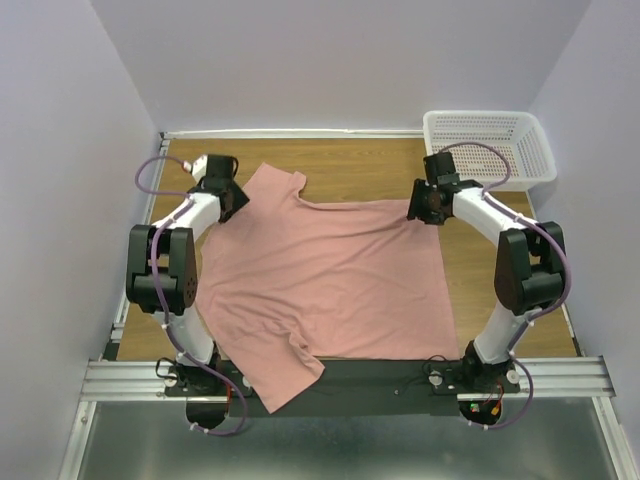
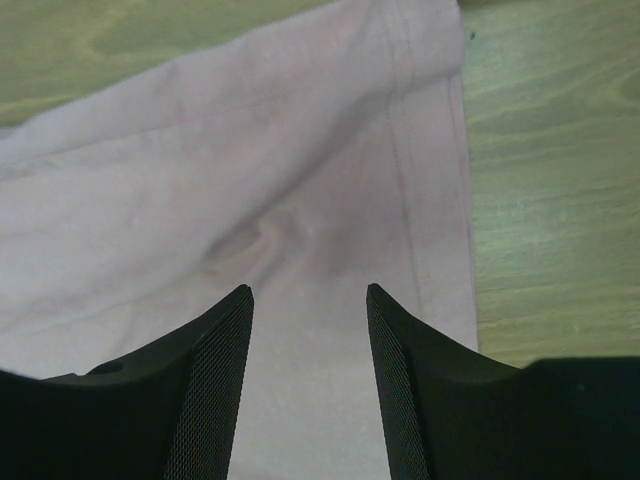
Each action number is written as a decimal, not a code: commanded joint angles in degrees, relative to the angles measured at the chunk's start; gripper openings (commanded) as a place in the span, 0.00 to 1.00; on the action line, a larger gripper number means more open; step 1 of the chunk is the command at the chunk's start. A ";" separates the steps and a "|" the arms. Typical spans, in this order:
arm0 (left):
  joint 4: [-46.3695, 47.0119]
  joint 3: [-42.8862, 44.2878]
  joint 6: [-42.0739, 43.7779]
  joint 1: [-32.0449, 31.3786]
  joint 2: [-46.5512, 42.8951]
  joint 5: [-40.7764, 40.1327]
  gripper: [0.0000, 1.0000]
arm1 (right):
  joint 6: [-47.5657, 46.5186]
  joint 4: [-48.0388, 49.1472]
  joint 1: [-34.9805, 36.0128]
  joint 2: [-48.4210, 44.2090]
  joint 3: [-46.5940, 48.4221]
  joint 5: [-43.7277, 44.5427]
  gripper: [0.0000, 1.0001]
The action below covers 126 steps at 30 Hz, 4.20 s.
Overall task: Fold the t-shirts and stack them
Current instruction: Flatten the tshirt out
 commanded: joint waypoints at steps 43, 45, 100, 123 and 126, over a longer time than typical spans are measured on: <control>-7.93 -3.61 15.36 6.52 -3.25 3.96 0.84 | 1.43 -8.28 -7.26 -3.92 -1.07 0.04 0.67; -8.64 -2.81 16.51 5.90 -2.09 4.14 0.83 | 1.34 -8.20 -7.17 -3.47 -0.71 0.04 0.67; -7.24 -1.22 22.32 3.17 8.02 7.74 0.10 | -2.70 6.57 -10.07 6.72 0.87 -2.51 0.50; -6.71 -0.87 20.83 3.70 7.23 6.95 0.07 | -9.56 9.38 -14.11 7.87 2.19 -12.79 0.42; -6.71 -0.87 21.00 3.79 7.32 7.04 0.07 | -10.08 9.56 -14.55 8.66 2.80 -13.76 0.41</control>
